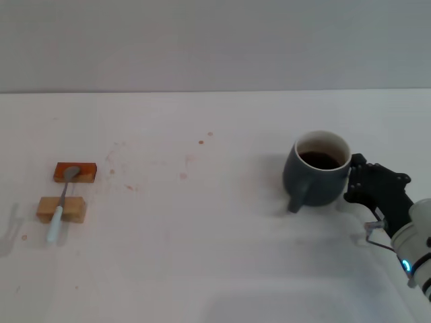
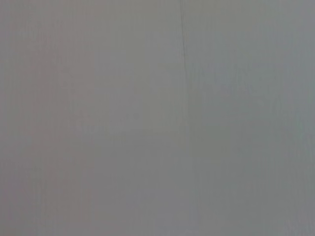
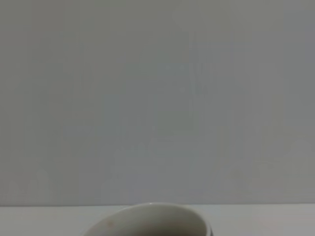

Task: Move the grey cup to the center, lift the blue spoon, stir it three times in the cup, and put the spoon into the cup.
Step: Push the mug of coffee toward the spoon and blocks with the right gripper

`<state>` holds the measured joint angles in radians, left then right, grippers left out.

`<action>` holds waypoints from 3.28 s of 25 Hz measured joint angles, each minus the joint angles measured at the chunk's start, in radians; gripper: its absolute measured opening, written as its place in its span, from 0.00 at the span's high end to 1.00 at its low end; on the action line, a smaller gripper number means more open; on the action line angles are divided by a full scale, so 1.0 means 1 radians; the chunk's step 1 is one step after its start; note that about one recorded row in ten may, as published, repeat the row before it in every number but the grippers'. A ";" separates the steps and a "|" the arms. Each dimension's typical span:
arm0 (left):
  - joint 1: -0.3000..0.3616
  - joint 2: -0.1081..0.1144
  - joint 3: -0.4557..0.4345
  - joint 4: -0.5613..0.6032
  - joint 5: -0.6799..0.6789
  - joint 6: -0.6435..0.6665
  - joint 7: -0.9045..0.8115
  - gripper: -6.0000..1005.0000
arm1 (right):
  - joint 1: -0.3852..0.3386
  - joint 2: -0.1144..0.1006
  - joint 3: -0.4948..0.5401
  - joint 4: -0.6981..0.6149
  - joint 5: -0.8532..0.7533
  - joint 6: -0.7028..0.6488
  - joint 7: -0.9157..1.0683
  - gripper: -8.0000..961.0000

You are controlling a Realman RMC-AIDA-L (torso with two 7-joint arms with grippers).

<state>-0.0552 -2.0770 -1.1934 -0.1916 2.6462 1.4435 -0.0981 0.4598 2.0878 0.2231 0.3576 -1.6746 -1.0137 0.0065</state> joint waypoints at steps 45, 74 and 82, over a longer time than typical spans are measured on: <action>-0.002 0.000 0.000 0.009 -0.003 -0.003 0.000 0.18 | 0.092 0.001 0.082 -0.006 -0.071 0.130 0.000 0.99; -0.003 0.000 0.000 0.003 -0.006 -0.003 0.000 0.18 | 0.131 0.004 0.081 0.140 -0.216 0.195 -0.002 0.99; -0.003 0.000 0.000 0.004 -0.006 -0.003 0.000 0.18 | 0.135 0.005 0.081 0.169 -0.254 0.207 -0.001 0.99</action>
<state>-0.0583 -2.0769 -1.1934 -0.1874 2.6400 1.4404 -0.0981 0.5951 2.0924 0.3037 0.5263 -1.9281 -0.8065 0.0051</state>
